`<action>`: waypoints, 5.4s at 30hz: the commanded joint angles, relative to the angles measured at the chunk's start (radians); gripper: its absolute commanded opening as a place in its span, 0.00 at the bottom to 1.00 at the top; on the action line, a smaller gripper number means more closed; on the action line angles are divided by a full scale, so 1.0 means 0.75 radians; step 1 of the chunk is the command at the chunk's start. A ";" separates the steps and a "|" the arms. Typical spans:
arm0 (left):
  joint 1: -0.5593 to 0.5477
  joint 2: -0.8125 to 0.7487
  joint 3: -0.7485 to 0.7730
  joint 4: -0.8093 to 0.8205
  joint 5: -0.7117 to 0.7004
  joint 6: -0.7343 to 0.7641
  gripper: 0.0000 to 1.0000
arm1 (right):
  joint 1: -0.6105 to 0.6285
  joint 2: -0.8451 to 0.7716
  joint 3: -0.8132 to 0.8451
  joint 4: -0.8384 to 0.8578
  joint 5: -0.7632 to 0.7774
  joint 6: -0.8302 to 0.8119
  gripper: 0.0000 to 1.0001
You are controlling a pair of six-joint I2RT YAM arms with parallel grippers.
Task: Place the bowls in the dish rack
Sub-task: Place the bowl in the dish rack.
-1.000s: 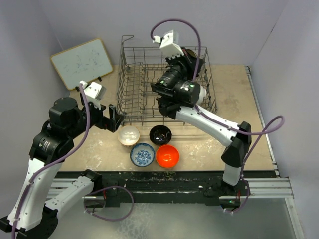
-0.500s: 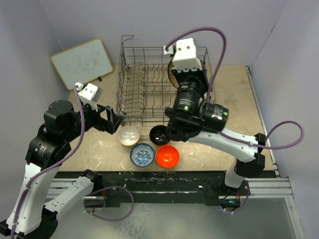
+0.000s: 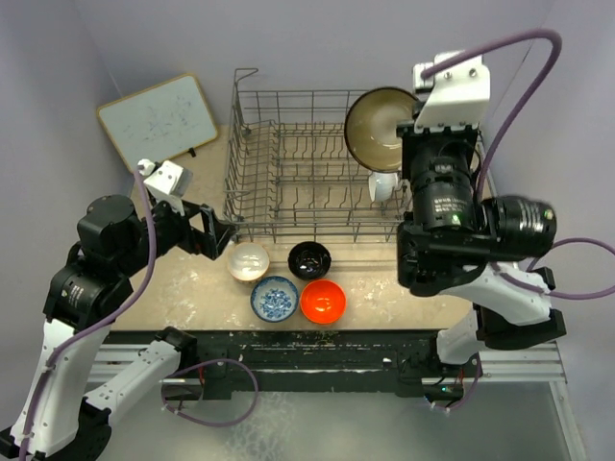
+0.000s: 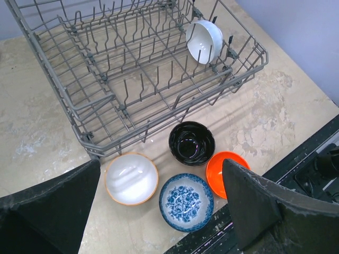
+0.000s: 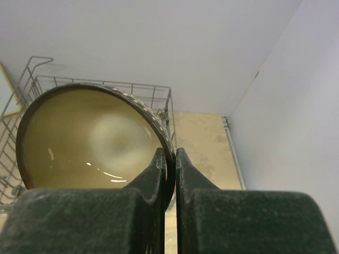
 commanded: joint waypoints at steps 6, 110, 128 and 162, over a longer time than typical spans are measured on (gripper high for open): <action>0.006 0.014 0.065 0.027 -0.028 -0.017 0.99 | -0.001 -0.054 0.303 -1.174 -0.283 1.026 0.00; 0.005 -0.066 -0.236 0.023 -0.090 0.067 0.99 | -1.014 0.734 -0.449 -2.025 -0.089 1.945 0.00; 0.005 -0.116 -0.242 -0.012 -0.111 0.077 0.99 | -0.926 0.860 -0.462 -1.941 -0.111 1.704 0.14; 0.006 -0.121 -0.216 0.005 -0.096 0.089 0.99 | -0.926 0.783 -0.455 -0.993 0.011 0.737 0.00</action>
